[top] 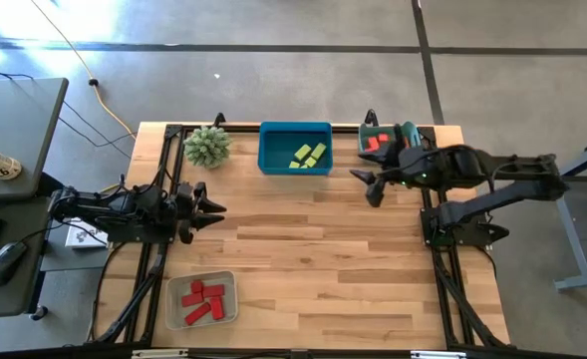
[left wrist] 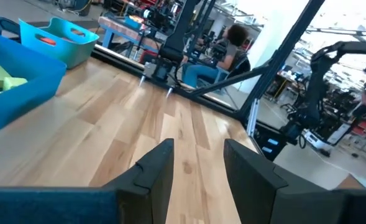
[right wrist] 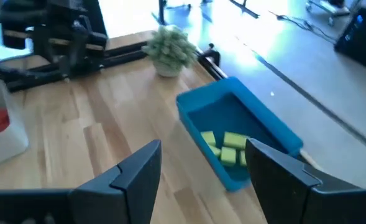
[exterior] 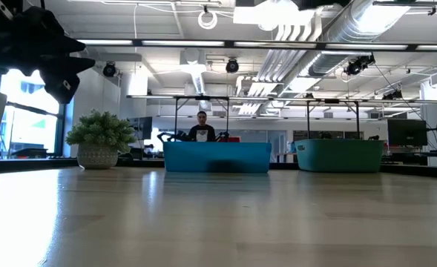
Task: Sort & place blocks by color
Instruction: Return to Home Position
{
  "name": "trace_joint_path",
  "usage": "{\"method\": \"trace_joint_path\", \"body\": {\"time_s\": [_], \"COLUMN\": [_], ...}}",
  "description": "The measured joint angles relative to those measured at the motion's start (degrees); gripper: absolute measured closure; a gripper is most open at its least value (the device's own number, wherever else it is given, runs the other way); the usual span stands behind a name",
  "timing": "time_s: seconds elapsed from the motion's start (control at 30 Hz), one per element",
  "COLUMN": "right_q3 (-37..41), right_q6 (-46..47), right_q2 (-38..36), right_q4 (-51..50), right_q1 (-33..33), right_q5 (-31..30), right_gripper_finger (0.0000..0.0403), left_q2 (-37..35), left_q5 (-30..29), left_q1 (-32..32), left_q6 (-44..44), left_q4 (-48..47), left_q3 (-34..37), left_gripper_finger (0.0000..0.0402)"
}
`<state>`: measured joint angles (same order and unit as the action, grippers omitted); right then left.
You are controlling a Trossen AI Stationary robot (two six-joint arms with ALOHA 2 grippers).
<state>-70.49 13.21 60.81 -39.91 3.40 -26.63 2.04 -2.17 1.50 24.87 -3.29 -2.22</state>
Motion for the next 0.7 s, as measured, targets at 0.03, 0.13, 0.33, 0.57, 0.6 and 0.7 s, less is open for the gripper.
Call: {"method": "trace_joint_path", "body": {"time_s": [0.03,0.13,0.33,0.57,0.6,0.7], "right_q3": [3.5,13.5,30.2,46.0,47.8,52.5], "right_q6": [1.0,3.4,4.8,7.5,8.1,9.9], "right_q2": [-2.2,-8.7,-18.9,-27.2,-28.2,-31.2], "right_q4": [1.3,8.7,22.1,31.4,32.2,33.6], "right_q1": [0.0,-0.1,0.0,0.0,0.0,0.0], "right_q5": [-0.4,0.1,2.9,3.2,3.2,3.2], "right_gripper_finger": [0.0182,0.0182,0.0182,0.0182,0.0182,0.0182], "left_q2": [0.0,0.0,0.0,0.0,0.0,0.0], "left_q5": [0.0,0.0,0.0,0.0,0.0,0.0], "left_q1": [0.0,0.0,0.0,0.0,0.0,0.0], "left_q6": [0.3,-1.3,-8.4,-9.0,-9.0,-9.0], "left_q4": [0.0,0.0,0.0,0.0,0.0,0.0], "left_q3": [0.0,0.0,0.0,0.0,0.0,0.0], "left_gripper_finger": [0.0272,0.0272,0.0273,0.0273,0.0273,0.0273]}}
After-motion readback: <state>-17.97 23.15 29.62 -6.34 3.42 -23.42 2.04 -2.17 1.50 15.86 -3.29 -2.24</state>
